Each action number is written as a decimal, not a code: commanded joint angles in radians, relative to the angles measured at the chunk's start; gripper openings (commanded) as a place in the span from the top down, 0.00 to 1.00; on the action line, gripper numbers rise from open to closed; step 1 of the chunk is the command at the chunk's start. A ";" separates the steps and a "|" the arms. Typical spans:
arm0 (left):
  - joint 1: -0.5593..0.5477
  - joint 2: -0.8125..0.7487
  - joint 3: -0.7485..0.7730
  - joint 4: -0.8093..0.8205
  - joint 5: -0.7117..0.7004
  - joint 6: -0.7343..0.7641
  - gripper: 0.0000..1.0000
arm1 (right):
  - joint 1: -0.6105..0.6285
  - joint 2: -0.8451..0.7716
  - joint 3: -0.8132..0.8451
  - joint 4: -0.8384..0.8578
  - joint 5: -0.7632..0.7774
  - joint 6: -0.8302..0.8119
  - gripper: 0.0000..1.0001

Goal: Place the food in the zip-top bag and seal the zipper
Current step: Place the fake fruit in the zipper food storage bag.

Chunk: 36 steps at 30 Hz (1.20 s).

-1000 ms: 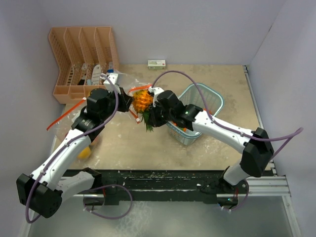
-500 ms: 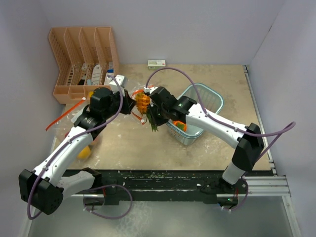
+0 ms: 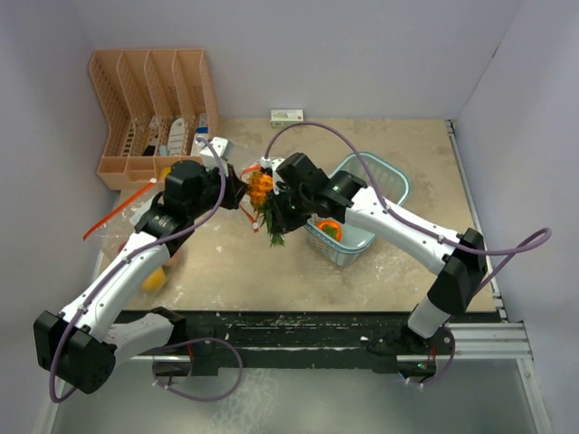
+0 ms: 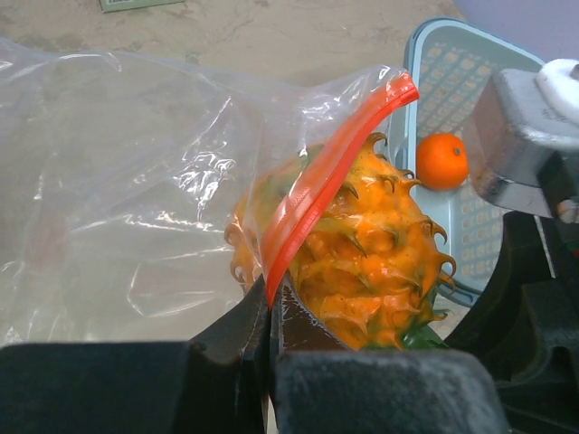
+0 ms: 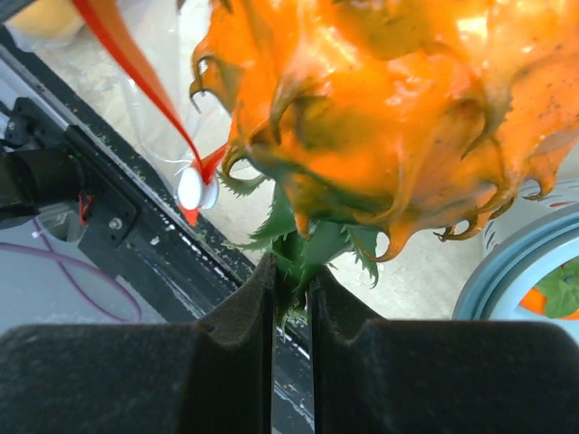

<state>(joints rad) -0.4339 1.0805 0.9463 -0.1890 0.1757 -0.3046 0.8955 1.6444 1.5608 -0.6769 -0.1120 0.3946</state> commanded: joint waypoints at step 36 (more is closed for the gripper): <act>-0.065 0.019 0.139 -0.136 0.021 0.175 1.00 | -0.040 0.079 0.219 0.063 -0.184 -0.080 1.00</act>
<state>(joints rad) -0.4843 1.0889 1.0256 -0.3565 0.1543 -0.1772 0.8467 1.7527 1.7496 -0.6891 -0.1673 0.3668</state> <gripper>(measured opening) 0.004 0.139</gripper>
